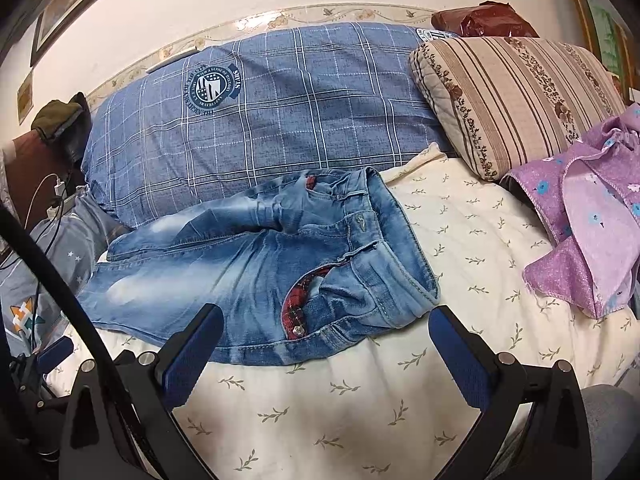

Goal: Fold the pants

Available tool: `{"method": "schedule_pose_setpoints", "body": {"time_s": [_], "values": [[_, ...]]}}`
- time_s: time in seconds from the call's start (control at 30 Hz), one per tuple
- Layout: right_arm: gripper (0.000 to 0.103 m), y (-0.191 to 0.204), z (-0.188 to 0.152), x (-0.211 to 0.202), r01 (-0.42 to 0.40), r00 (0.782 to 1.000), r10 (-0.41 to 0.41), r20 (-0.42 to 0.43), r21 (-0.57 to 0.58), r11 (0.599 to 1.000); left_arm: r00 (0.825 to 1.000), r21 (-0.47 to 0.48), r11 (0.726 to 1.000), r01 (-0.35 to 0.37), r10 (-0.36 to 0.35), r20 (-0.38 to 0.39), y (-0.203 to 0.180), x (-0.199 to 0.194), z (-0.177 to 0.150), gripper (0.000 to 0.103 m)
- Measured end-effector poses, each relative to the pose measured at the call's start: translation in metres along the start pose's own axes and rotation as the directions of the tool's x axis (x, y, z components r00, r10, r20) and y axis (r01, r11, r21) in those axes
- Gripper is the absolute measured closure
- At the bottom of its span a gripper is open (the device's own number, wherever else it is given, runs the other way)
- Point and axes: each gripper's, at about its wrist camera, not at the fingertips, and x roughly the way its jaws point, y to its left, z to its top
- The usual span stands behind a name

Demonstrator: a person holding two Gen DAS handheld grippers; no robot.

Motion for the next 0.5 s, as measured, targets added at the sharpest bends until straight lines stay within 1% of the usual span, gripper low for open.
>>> {"method": "schedule_pose_setpoints", "body": {"time_s": [0.5], "values": [[0.000,0.0002,-0.0002,-0.0005,0.002,1.000,-0.002,0.003,-0.001,1.000,1.000,-0.002,1.000,0.000,0.000,0.005,-0.0004,-0.0005,-0.0009,0.007]]}}
